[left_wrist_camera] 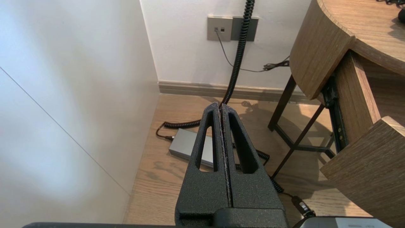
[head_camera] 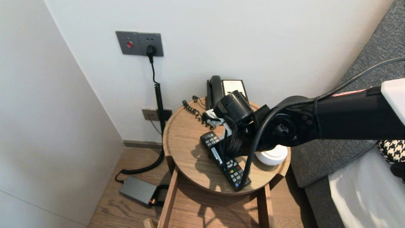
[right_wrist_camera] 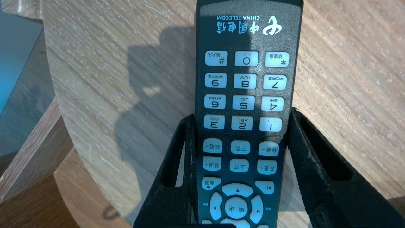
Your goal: Put the remote controls on the table in the drawer one by one
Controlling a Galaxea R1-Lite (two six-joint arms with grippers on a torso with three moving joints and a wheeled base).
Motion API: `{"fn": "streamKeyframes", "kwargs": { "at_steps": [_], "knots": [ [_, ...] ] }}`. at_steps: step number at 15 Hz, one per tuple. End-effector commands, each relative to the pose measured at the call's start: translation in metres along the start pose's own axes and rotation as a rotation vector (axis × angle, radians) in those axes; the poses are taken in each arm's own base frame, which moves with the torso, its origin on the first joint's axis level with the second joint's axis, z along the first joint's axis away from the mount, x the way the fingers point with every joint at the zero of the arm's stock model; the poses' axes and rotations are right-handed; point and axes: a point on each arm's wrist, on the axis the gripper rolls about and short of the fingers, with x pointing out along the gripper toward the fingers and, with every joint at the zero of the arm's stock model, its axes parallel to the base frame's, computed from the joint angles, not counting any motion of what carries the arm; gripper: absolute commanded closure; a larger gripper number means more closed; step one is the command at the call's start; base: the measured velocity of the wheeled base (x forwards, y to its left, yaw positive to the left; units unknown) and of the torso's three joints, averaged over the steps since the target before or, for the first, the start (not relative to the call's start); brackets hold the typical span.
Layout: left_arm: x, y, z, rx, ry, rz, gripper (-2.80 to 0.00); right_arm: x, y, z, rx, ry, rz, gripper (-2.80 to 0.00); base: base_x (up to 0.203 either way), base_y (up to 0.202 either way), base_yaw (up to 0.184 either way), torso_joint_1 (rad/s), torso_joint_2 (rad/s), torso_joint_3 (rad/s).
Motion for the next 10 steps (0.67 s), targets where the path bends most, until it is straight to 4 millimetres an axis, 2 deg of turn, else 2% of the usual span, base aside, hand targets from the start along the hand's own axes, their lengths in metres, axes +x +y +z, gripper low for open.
{"fn": "streamKeyframes", "kwargs": {
  "at_steps": [1,3,5,10],
  "knots": [
    [0.001,0.000,-0.003,0.000,0.012,0.000,0.00,-0.013,-0.001,0.005,0.007,-0.035,-0.001,0.00,0.000,0.000,0.000,0.000,0.00,0.000],
    [0.001,0.000,-0.003,0.000,0.012,0.000,0.00,-0.023,-0.002,0.010,0.020,-0.065,0.001,0.00,0.000,0.000,0.000,0.000,0.00,0.000],
    [0.001,0.000,-0.003,0.000,0.012,0.000,0.00,-0.043,-0.001,0.015,0.024,-0.114,0.009,0.00,0.000,0.000,0.000,0.000,0.00,0.000],
    [0.001,0.000,-0.003,0.000,0.012,0.000,0.00,-0.076,0.013,0.016,-0.007,-0.173,0.055,0.00,0.000,0.000,0.000,0.000,0.00,0.000]
  ]
}}
